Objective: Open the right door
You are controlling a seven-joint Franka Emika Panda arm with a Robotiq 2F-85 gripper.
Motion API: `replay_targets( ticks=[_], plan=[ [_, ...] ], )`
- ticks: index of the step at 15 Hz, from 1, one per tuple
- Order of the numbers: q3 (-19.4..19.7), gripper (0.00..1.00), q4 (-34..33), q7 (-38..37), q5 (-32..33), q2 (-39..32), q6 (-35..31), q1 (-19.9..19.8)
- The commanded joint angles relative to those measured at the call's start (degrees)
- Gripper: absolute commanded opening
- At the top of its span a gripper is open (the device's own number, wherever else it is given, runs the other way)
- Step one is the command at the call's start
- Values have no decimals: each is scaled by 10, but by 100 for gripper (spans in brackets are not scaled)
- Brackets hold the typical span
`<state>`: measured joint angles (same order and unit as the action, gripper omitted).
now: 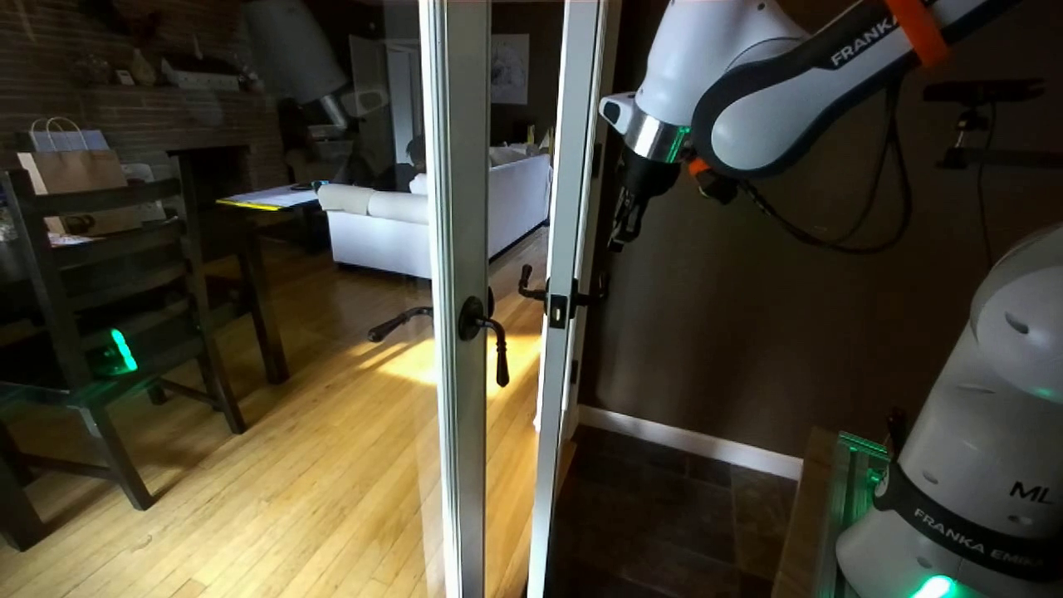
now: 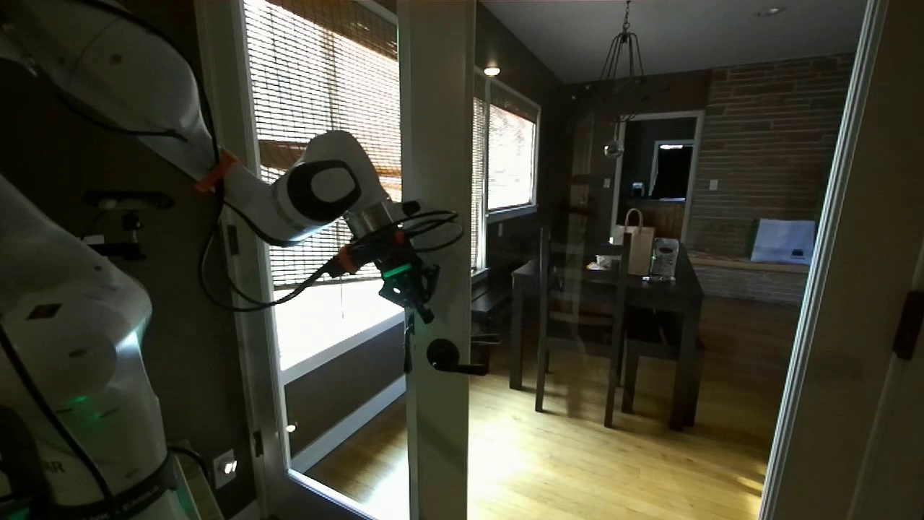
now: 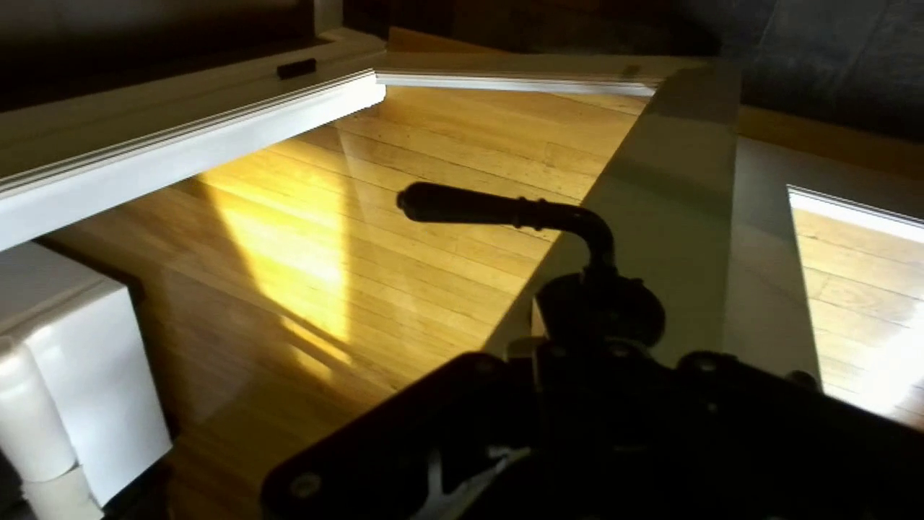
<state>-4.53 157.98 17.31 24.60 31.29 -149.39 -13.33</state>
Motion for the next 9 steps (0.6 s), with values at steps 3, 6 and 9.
replay_targets(
  ticks=[3, 6, 9],
  plan=[
    [-59, 0, -2, -101, -25, 22, 169, 103],
    [-62, 0, -3, -111, -46, 22, 198, 170],
    [-73, 0, -2, -119, -28, 14, 160, 205]
  ],
)
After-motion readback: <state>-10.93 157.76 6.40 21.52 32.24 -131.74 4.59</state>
